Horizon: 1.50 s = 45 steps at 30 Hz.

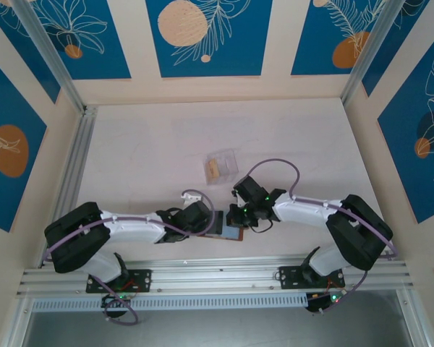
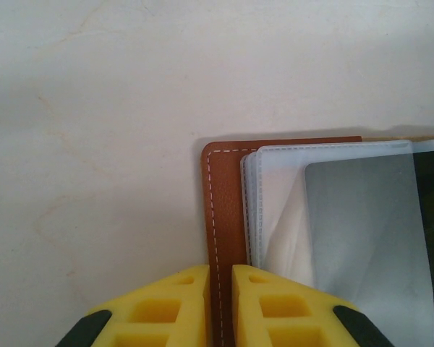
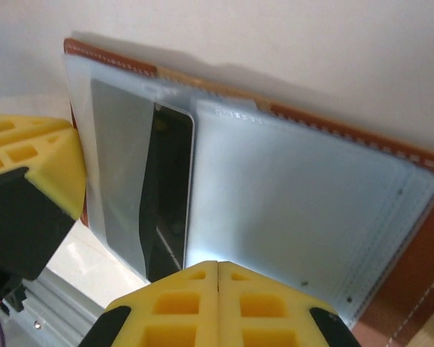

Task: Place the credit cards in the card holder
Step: Insert the credit card into the card slot, then flip over the card slot in the card holder.

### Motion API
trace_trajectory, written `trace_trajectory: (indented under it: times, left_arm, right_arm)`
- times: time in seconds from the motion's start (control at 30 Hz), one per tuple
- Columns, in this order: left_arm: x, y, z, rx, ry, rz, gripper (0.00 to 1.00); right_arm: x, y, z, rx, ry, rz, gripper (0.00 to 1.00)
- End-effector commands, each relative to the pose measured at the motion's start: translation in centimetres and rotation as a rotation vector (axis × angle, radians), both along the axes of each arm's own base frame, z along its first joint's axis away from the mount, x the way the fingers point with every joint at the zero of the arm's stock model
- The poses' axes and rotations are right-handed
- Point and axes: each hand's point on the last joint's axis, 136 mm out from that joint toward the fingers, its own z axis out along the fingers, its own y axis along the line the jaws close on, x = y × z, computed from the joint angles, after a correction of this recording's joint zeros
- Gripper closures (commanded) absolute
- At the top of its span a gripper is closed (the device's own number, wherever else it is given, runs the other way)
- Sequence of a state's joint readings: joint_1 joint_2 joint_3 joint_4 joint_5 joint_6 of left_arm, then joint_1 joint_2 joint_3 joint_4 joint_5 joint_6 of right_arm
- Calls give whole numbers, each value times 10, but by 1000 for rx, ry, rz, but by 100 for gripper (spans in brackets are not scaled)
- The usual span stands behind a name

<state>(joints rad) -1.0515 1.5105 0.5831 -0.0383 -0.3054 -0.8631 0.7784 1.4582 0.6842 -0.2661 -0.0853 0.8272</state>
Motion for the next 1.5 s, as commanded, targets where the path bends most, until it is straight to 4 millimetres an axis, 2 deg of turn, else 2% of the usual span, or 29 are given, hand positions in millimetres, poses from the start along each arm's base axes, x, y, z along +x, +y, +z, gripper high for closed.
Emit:
trace_trajectory:
  times: [0.0,0.23,0.6,0.83,0.9,1.07,1.27,1.37,1.43,1.47]
  left_arm:
    - [-56,53,-65,215,248,-46,86]
    - [-56,52,-66,203,248,-44,86]
    - [-57,47,-69,183,250,-51,86]
    - [-56,44,-64,167,234,-49,82]
    - [-56,45,-63,168,228,-49,80]
    - [-57,55,-58,164,213,-16,78]
    - [-60,65,-48,147,202,14,77]
    - [-61,66,-42,124,193,7,76]
    - [-61,64,-38,113,181,-9,75]
    - [-59,62,-35,109,171,-21,75]
  right_arm:
    - [-2,-5,-5,-79,4,31,99]
    - [1,3,-13,-113,14,47,99]
    - [8,50,-6,-25,-10,102,96]
    - [2,66,-25,-9,19,109,91]
    - [5,61,-25,-55,-1,107,84]
    - [15,41,-6,-140,-50,108,76]
    - [30,26,5,-172,-55,164,80]
    - [34,23,21,-175,-93,174,81]
    - [36,17,31,-190,-128,164,78]
    - [37,12,33,-208,-144,158,72]
